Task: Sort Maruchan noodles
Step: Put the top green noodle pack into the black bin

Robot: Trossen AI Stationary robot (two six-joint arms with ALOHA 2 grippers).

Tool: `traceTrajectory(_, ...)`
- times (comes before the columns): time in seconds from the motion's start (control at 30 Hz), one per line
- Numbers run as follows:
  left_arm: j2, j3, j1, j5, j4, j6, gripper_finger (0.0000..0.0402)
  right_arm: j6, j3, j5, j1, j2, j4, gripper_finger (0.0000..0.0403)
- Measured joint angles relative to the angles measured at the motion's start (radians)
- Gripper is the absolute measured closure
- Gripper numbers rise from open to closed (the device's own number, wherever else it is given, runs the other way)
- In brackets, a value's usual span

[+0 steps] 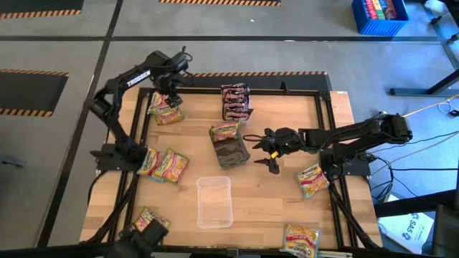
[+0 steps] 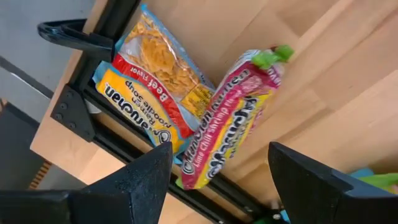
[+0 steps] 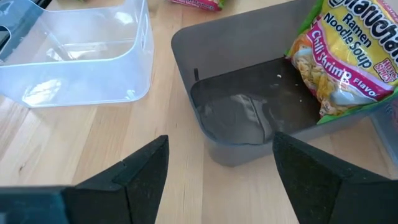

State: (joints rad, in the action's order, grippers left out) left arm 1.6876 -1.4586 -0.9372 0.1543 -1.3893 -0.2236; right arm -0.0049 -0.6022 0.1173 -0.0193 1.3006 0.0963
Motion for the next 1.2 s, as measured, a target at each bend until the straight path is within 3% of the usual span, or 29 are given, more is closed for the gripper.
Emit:
traceTrajectory(0.2, 0.033, 0.005, -0.006, 0.012, 0.015, -0.068, 0.0143, -0.005, 0.000, 0.000, 0.000, 0.000, 0.000, 0.0134)
traceTrajectory(0.43, 0.033, 0.092, -0.021, -0.018, 0.072, -0.125, 0.0143, -0.007, 0.000, 0.000, 0.000, 0.000, 0.000, 0.0134)
traceTrajectory(0.9, 0.033, 0.189, -0.054, -0.062, 0.187, -0.173, 0.0143, -0.027, 0.000, 0.000, 0.000, 0.000, 0.010, 0.0134)
traceTrajectory(1.2, 0.033, 0.199, -0.048, -0.127, 0.166, -0.174, 0.0143, -0.027, 0.000, 0.000, 0.000, 0.000, 0.011, 0.0134)
